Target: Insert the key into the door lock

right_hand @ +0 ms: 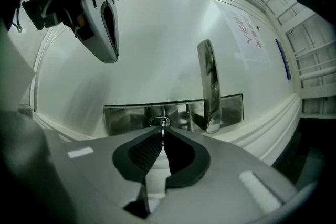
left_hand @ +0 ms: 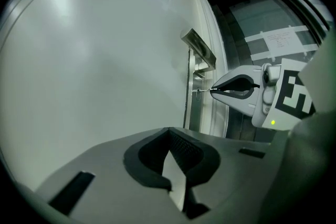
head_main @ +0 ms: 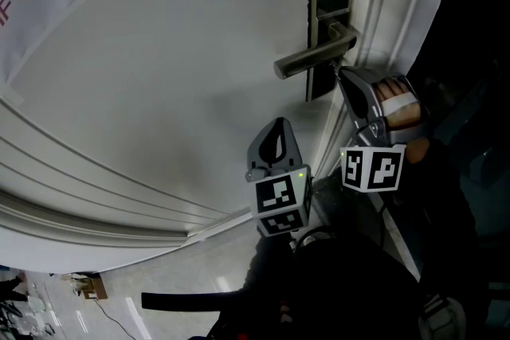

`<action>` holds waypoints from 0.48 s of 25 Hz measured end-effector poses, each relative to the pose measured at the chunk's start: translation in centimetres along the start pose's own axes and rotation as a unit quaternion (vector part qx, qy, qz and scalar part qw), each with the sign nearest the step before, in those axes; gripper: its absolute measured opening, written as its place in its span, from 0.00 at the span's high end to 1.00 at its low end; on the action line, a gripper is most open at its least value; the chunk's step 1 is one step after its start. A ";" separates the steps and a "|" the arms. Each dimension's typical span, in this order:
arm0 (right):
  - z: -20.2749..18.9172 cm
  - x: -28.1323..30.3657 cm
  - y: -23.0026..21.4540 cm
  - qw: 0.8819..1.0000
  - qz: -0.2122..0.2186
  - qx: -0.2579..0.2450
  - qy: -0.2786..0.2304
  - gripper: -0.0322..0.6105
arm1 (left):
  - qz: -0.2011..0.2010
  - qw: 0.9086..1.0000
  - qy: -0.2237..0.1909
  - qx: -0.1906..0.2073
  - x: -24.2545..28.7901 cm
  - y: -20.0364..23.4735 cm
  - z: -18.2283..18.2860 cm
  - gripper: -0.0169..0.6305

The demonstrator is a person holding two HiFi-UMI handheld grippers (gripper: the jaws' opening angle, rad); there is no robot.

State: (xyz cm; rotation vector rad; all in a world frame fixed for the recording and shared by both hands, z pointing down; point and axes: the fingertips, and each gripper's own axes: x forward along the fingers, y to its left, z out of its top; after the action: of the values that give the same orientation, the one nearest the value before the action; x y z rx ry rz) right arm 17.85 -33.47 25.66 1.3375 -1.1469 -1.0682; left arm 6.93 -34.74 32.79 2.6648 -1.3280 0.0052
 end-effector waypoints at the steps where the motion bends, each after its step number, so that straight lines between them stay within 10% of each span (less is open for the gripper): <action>1: 0.0 0.0 0.0 1.000 0.000 0.000 0.000 0.93 | 0.000 1.000 0.000 -0.001 0.0 0.0 0.0 0.97; 12: 0.0 0.2 0.0 1.000 0.002 -0.004 -0.001 0.93 | 0.000 1.000 0.000 -0.005 0.0 -0.1 -0.1 0.97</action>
State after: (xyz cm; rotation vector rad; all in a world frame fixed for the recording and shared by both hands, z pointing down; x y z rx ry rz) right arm 17.93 -33.70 25.64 1.3290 -1.1449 -1.0701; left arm 7.01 -34.68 32.91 2.6566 -1.3243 -0.0014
